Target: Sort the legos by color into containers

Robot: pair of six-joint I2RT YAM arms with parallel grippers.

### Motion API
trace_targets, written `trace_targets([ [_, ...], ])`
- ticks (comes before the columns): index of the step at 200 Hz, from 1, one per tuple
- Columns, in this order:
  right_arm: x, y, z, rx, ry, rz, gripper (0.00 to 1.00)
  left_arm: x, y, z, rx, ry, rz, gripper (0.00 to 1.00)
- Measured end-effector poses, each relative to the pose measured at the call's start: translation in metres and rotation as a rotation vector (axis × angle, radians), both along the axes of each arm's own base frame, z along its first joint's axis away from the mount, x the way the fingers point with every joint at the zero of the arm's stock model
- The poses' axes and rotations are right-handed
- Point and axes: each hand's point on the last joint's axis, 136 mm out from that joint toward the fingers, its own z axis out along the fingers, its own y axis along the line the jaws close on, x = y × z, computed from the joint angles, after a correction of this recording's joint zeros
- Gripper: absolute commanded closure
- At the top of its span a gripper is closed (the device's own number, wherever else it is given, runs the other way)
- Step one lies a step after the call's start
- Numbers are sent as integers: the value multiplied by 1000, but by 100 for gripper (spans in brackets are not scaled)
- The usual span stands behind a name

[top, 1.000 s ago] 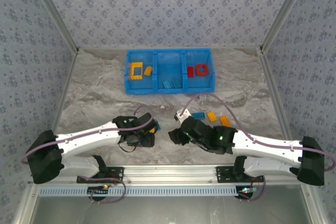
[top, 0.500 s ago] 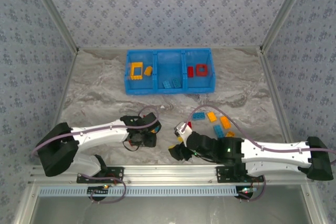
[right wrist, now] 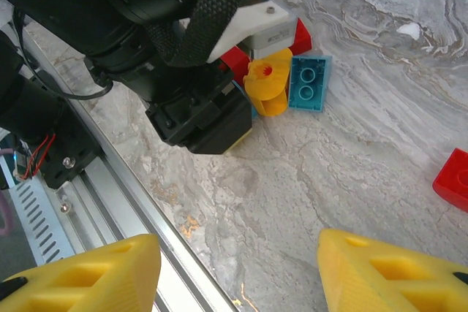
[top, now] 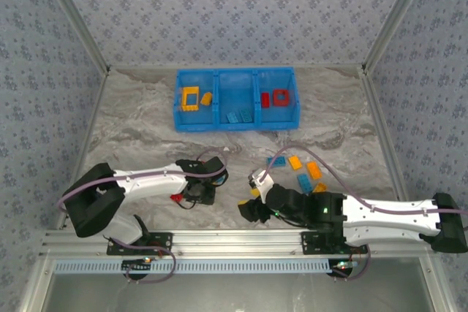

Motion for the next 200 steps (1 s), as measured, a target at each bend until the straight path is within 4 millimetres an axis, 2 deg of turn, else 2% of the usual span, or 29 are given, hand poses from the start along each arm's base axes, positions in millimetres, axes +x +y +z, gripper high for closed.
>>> trace_targets([
  [25,0,-1,-2,-4,3,-2,39,0,0,0,3,-3,-5,68],
  [60,1,-1,-2,-5,-1,-8,39,9,-7,4,-23,-49,-8,71],
  [90,2,-2,-2,-7,-6,-15,39,3,-9,13,-20,-63,-32,71],
  [107,5,-5,-2,-15,-15,-28,40,-1,-14,33,-43,-81,-37,71],
  [121,8,-8,1,-22,-27,-45,41,0,-20,58,-88,-106,-32,71],
  [146,19,-12,23,-1,-81,-103,41,12,-33,111,-184,-167,-17,71],
  [171,40,-18,57,39,-166,-202,41,48,-49,158,-256,-235,7,71],
  [186,58,-25,75,44,-218,-293,41,76,-61,174,-261,-261,8,71],
  [200,75,-31,90,38,-259,-373,41,105,-75,181,-252,-280,4,71],
])
